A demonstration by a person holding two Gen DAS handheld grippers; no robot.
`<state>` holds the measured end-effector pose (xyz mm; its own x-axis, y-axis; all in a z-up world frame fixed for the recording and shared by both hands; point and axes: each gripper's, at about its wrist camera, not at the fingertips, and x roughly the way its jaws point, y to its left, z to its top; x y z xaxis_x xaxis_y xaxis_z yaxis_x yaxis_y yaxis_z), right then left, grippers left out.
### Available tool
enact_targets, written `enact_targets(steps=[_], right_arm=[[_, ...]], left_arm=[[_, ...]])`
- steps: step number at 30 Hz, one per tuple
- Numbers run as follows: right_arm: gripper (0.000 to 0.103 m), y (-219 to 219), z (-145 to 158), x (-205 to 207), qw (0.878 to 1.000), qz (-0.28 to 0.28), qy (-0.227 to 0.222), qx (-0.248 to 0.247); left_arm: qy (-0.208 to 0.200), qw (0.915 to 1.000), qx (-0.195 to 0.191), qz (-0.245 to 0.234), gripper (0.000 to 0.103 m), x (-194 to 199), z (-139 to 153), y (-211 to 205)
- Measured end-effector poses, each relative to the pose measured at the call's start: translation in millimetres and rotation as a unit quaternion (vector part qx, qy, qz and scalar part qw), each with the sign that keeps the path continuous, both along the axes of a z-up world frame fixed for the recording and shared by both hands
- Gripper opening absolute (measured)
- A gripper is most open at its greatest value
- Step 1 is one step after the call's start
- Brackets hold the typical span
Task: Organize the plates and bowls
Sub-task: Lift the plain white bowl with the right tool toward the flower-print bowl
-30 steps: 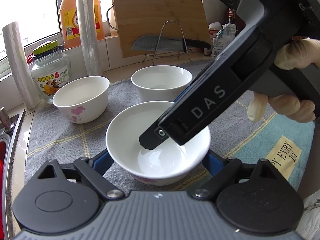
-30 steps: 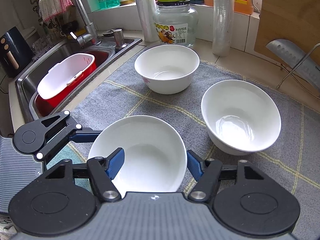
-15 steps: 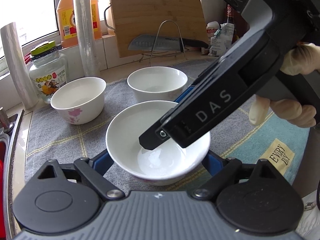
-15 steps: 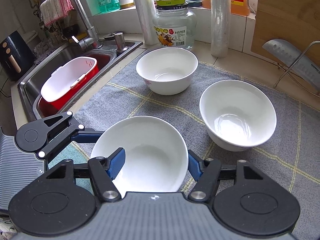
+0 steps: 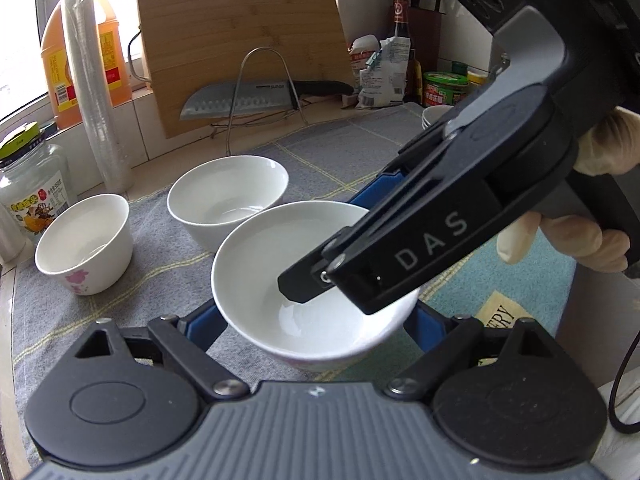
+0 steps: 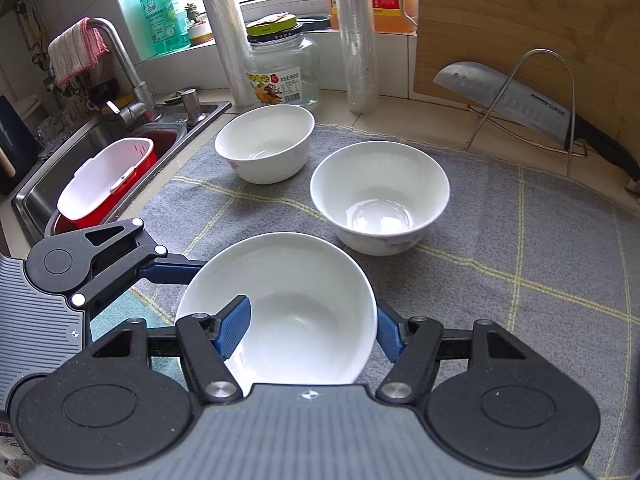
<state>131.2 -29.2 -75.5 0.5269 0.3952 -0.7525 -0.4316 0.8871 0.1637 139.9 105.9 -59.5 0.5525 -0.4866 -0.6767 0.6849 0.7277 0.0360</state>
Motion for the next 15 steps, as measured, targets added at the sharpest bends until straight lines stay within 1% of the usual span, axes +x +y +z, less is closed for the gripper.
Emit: enact_targets(steps=[8, 15], right_arm=[[0.071, -51.8, -0.9, -13.5, 0.999, -0.048, 0.001, 0.0], [0.071, -84.8, -2.3, -16.1, 0.997, -0.074, 0.0, -0.001]], left_arm=[[0.01, 0.9989, -0.006, -0.046, 0.093, 8.8, -1.5, -41.8], [0.014, 0.9974, -0.006, -0.071, 0.093, 11.1, -5.2, -74.3]])
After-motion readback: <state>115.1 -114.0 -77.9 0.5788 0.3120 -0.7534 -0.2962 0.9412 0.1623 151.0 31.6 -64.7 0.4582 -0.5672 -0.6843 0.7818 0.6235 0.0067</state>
